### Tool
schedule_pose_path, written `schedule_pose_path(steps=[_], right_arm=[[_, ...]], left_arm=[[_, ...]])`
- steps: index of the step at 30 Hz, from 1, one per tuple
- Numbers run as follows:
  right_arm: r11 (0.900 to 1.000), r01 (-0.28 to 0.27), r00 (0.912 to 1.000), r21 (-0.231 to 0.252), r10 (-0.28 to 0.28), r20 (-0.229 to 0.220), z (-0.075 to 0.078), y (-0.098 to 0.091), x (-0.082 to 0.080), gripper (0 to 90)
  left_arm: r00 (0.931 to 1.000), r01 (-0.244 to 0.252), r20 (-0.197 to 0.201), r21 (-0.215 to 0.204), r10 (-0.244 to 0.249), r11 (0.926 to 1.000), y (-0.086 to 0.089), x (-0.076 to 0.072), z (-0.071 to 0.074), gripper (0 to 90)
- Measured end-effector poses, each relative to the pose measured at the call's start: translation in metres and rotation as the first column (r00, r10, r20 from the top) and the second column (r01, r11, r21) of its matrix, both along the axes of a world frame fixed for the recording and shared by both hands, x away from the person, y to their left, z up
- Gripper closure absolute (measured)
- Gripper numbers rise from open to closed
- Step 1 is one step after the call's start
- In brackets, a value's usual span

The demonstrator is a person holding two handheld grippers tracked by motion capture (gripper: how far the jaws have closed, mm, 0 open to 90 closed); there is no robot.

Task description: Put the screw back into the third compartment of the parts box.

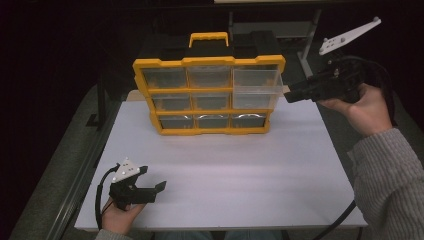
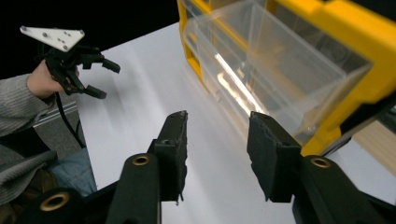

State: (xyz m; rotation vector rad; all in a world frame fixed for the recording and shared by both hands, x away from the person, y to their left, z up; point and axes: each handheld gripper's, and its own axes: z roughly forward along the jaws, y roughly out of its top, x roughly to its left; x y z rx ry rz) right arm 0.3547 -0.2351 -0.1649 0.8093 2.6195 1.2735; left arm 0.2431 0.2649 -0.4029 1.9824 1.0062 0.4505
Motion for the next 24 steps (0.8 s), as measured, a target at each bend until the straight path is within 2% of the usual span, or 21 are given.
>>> schedule_pose_path(steps=[4, 8, 9, 18, 19, 20, 22, 24], right_arm=[[0.9998, 0.007, 0.9999, 0.017, -0.007, -0.008, -0.014, -0.008, -0.007, 52.4], [0.9997, 0.015, 0.9999, 0.019, -0.015, -0.004, -0.025, -0.011, -0.012, 48.9], [0.9997, 0.018, 0.9998, 0.017, -0.018, 0.001, -0.034, -0.013, -0.016, 46.6], [0.999, 0.044, 0.9989, -0.007, -0.044, -0.015, -0.089, -0.012, -0.026, 38.7], [0.999, 0.044, 0.9989, -0.007, -0.044, -0.015, -0.089, -0.012, -0.026, 38.7], [0.9987, 0.05, 0.9985, -0.008, -0.05, -0.023, -0.1, -0.013, -0.026, 37.6], [0.9983, 0.057, 0.9979, -0.016, -0.057, -0.029, -0.11, -0.013, -0.026, 36.2], [0.9972, 0.072, 0.9968, -0.021, -0.072, -0.035, -0.119, -0.013, -0.026, 34.4]], left_arm=[[1.0, -0.002, 0.004, -0.003, 0.002, 1.0, -0.001, 0.0, 0.0, 14.6], [1.0, 0.004, 0.002, 0.013, -0.004, 0.9999, 0.0, 0.0, 0.001, 14.6], [1.0, -0.004, 0.001, -0.006, 0.004, 1.0, -0.001, 0.0, 0.0, 14.6], [1.0, -0.002, 0.003, 0.002, 0.002, 1.0, -0.001, 0.0, 0.0, 14.6], [1.0, -0.002, 0.003, 0.002, 0.002, 1.0, -0.001, 0.0, 0.0, 14.6], [1.0, -0.004, 0.005, -0.005, 0.004, 1.0, -0.001, 0.0, 0.0, 14.6], [1.0, 0.004, 0.009, 0.009, -0.004, 1.0, -0.001, 0.0, 0.0, 14.6], [0.9999, 0.0, 0.013, -0.001, 0.0, 1.0, -0.001, 0.0, 0.0, 14.6]])
